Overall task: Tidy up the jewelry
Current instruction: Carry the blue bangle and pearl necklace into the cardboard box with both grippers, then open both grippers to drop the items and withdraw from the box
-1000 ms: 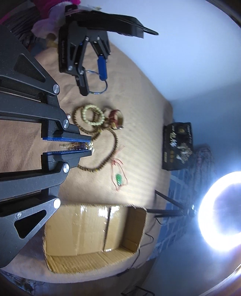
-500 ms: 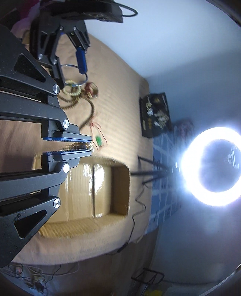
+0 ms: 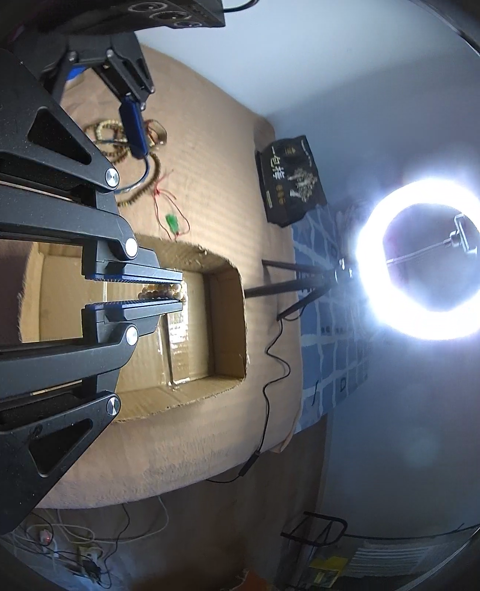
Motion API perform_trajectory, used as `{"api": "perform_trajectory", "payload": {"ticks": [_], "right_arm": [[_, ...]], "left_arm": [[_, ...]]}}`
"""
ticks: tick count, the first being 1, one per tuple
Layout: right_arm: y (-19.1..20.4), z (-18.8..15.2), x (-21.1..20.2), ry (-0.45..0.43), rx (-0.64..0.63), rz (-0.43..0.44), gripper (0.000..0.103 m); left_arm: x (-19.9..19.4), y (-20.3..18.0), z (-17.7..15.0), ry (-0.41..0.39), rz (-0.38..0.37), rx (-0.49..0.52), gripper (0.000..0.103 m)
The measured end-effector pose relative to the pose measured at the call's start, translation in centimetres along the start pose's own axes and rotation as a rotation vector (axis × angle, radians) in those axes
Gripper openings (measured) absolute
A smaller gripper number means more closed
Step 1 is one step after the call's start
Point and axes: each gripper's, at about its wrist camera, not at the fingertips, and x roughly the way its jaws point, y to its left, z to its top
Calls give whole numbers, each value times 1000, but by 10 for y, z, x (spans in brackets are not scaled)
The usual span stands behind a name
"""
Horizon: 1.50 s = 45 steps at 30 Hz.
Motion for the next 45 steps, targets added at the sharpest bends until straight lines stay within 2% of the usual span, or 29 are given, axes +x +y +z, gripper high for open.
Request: {"api": "perform_trajectory", "payload": {"ticks": [15, 18, 20, 22, 24, 37, 45], "right_arm": [[-33, 4, 23, 41, 84, -9, 6], [-32, 4, 24, 46, 73, -39, 7], [-33, 5, 26, 51, 78, -47, 11], [-34, 5, 25, 48, 86, -54, 32], [-34, 5, 23, 32, 88, -69, 47], [-32, 7, 12, 15, 84, -109, 49], [-19, 7, -6, -29, 77, -130, 66]], "left_arm": [[38, -25, 7, 27, -59, 2, 74], [42, -23, 7, 32, -62, -3, 75], [43, -23, 7, 38, -68, -12, 79], [45, -22, 7, 47, -76, -21, 81], [45, -21, 7, 51, -69, -19, 81], [29, -14, 3, 31, -41, -1, 81], [5, 5, -3, -2, 1, 20, 81]]}}
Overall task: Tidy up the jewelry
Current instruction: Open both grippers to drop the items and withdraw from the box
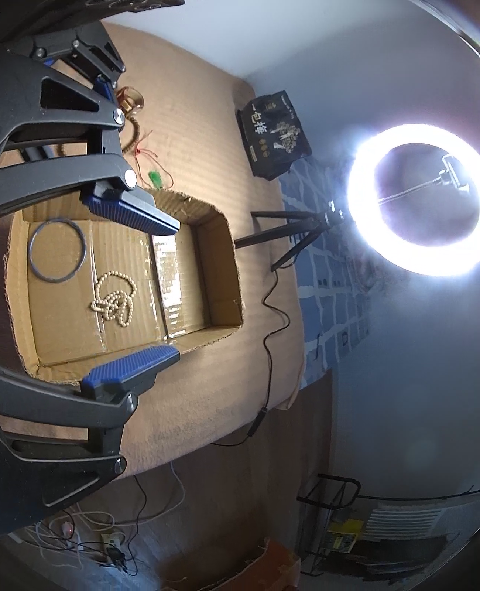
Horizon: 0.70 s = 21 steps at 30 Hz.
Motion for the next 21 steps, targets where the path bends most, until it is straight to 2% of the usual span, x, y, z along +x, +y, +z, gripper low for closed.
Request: {"api": "perform_trajectory", "payload": {"ticks": [8, 21], "right_arm": [[30, -9, -9, -12, -46, 45, 78], [87, -29, -7, 35, -162, 136, 79]], "left_arm": [[-27, 42, -11, -18, 41, -19, 81], [-65, 127, -32, -26, 145, -103, 81]]}}
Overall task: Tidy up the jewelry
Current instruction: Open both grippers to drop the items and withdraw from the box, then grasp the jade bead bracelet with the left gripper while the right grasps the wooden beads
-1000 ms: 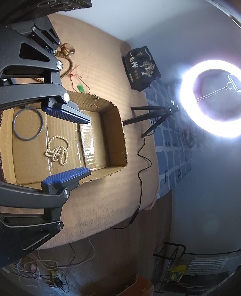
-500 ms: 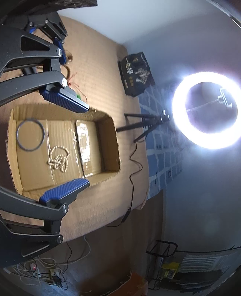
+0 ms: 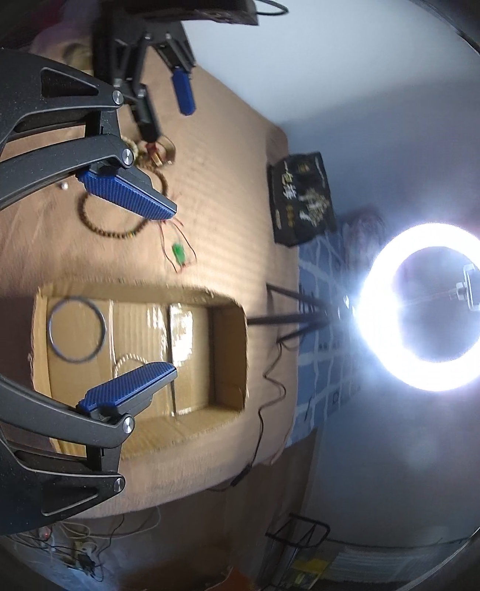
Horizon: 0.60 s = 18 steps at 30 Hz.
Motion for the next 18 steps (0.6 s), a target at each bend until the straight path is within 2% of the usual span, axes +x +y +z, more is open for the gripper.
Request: {"api": "perform_trajectory", "payload": {"ticks": [13, 15, 18], "right_arm": [[63, -27, 48, 191, -86, 143, 79], [72, -32, 58, 227, -100, 161, 79], [81, -38, 71, 271, -115, 170, 79]], "left_arm": [[7, 55, -34, 87, 59, -51, 81], [10, 61, -39, 103, 53, -66, 78], [17, 72, -46, 143, 42, -97, 68]]}}
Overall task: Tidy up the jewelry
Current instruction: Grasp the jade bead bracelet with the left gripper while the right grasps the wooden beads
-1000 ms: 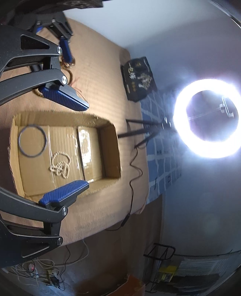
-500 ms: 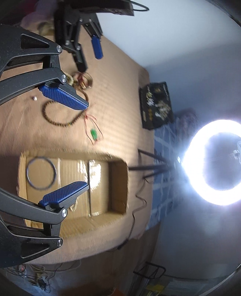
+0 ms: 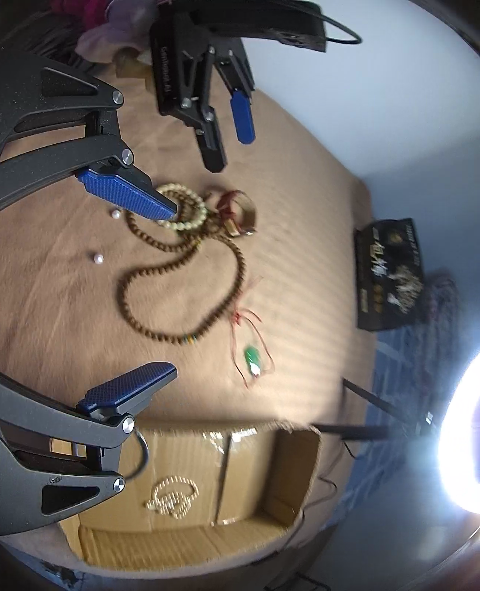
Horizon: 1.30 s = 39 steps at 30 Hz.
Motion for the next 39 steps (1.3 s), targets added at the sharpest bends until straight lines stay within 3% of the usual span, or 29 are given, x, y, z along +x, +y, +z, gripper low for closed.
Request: {"api": "perform_trajectory", "payload": {"ticks": [5, 19, 31, 34, 39], "right_arm": [[3, -5, 23, 51, -12, 1, 79], [-2, -2, 63, 130, 3, 23, 65], [5, 1, 85, 156, 4, 48, 59], [9, 0, 91, 160, -13, 41, 59], [18, 0, 99, 166, -65, -23, 49]], "left_arm": [[15, 12, -9, 64, -33, -35, 51], [55, 26, -14, 175, -124, -147, 32], [67, 17, -11, 182, -125, -128, 11], [67, 16, -10, 179, -129, -127, 10], [67, 19, -9, 179, -143, -140, 8]]}}
